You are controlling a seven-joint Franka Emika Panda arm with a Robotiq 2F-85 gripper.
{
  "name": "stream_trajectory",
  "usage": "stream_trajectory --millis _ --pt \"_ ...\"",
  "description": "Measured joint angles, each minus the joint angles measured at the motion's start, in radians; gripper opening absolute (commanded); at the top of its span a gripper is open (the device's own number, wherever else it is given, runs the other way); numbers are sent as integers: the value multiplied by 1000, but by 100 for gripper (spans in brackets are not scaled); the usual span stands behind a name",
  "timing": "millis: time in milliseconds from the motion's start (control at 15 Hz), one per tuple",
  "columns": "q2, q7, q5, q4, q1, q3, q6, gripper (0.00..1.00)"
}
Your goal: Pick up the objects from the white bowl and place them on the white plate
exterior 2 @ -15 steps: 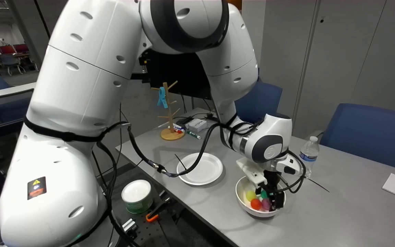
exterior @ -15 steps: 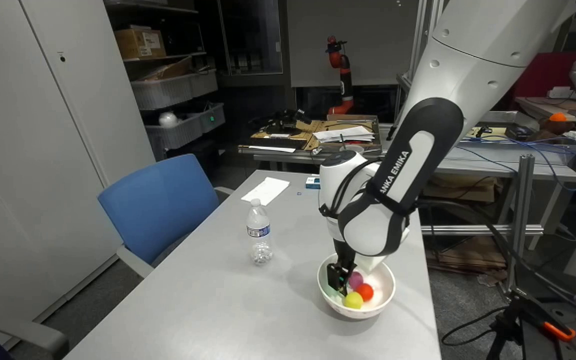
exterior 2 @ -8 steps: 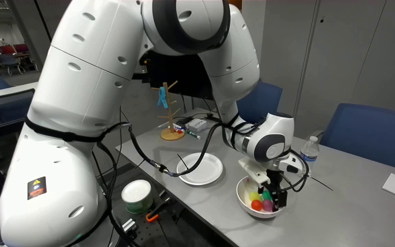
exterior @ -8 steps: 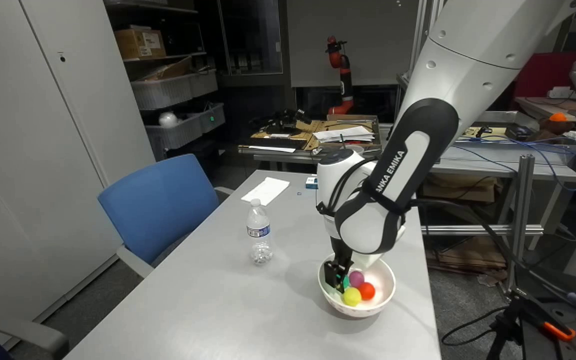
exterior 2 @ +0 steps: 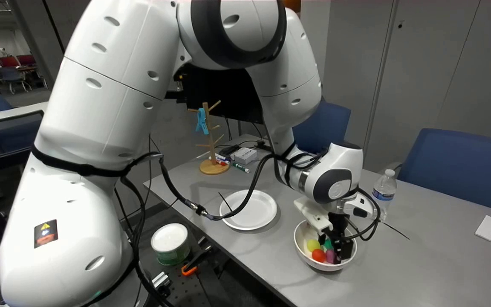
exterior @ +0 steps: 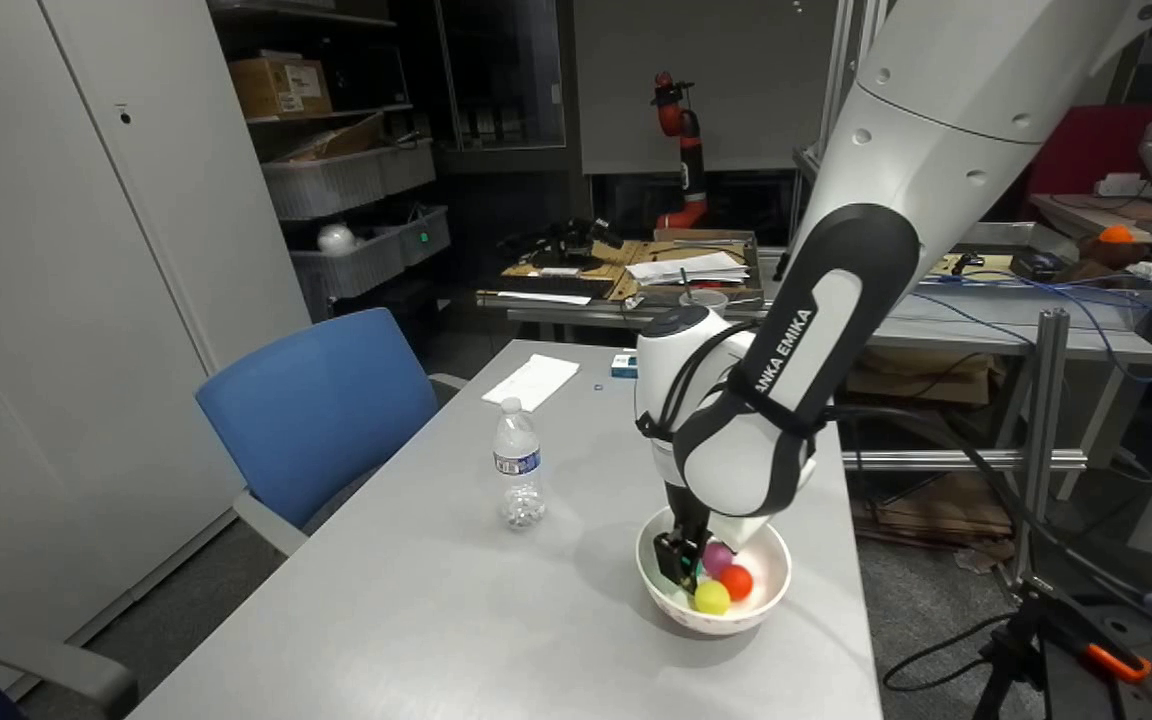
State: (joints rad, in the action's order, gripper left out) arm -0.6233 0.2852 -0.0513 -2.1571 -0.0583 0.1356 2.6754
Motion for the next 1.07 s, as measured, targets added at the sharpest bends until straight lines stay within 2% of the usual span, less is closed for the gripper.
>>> stream_trajectory --millis 200,267,400,467,1067 --pt "-6 0 0 0 0 0 0 50" --pt "-5 0 0 0 0 0 0 57" --pt "-5 0 0 1 0 0 0 60" --pt "-5 0 0 1 0 0 0 65" --pt "-8 0 0 6 0 2 0 56"
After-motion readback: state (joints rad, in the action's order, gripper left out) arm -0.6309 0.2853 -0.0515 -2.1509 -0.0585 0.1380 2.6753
